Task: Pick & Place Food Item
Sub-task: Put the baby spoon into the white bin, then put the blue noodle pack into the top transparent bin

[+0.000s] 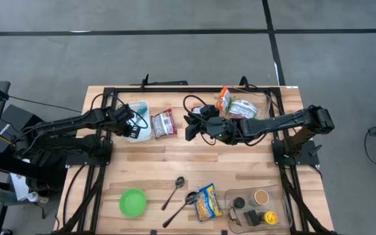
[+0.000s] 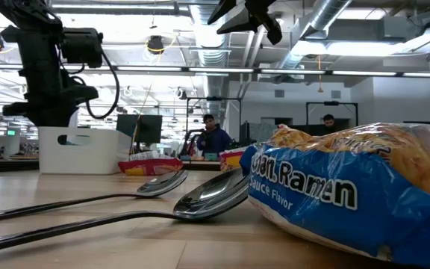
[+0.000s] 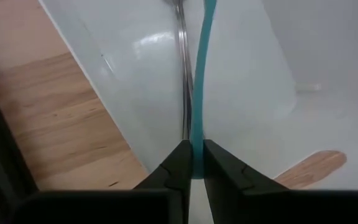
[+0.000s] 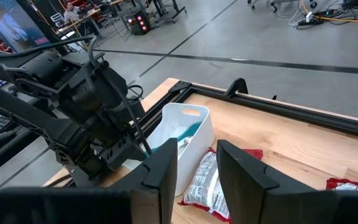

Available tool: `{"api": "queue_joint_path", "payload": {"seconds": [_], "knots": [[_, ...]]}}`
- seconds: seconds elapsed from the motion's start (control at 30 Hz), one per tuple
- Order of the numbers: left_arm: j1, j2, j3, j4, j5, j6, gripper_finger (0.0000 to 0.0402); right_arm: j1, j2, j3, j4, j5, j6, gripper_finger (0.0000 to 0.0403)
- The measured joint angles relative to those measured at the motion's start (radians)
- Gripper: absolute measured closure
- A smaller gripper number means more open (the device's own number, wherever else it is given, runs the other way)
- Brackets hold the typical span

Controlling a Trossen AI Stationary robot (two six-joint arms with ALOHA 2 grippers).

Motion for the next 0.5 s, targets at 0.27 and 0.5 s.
{"api": "queue_joint_path", "payload": {"seconds": [0.27, 0.5], "knots": [[0.0, 0.0, 0.0, 0.003, 0.0, 0.0, 0.0334, 0.0, 0.0, 0.0, 0.0, 0.0, 0.0, 0.0296], [0.0, -0.001, 0.0, 0.007, -0.002, 0.031, 0.031, 0.0, 0.0, 0.0, 0.0, 0.0, 0.0, 0.0296]]}}
